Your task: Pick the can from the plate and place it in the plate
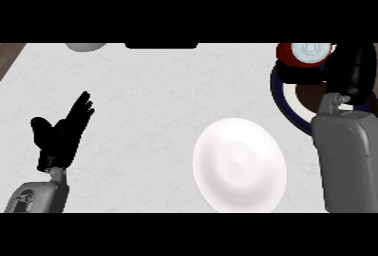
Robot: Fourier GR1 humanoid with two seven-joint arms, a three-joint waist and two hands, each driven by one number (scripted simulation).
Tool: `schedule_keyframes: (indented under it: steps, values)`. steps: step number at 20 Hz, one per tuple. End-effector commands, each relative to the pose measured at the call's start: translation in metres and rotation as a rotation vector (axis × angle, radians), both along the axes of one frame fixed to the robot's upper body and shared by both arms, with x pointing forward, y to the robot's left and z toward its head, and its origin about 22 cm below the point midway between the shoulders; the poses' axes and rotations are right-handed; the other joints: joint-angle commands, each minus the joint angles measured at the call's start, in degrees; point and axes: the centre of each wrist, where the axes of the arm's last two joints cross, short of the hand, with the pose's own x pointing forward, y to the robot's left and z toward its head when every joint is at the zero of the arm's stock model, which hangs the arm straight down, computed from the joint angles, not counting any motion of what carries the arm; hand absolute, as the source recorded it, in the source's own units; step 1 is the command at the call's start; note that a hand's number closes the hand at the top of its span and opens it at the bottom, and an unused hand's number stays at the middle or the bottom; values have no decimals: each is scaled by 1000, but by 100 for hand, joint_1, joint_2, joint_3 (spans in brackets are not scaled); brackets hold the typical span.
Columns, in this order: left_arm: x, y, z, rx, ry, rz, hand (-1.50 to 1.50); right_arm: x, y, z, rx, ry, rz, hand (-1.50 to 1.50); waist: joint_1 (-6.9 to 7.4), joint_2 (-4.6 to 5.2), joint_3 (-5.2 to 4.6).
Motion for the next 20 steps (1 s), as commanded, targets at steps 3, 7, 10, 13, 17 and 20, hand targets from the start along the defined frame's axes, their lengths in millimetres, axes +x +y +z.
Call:
schedule_keyframes:
  steps: [3,7,10,13,17,20]
  values:
    - [2,-6,-15,-18,15,12,0,2,-66,-19,40,8,-118,150,-4,13,0]
    - [2,4,5,12,2,-20,0,13,-121,-25,60,26,-139,150,50,15,3]
    - [4,7,2,-4,10,-15,0,17,-138,-42,48,88,-132,150,47,18,1]
    - [-6,-21,-3,-11,-6,-4,0,1,-168,-68,16,179,-109,150,45,10,4]
    - [14,0,3,3,-3,-33,0,14,-161,-102,195,261,-52,150,45,40,6]
    - [20,6,8,-8,-22,-11,0,22,-166,-109,216,298,15,-150,73,40,4]
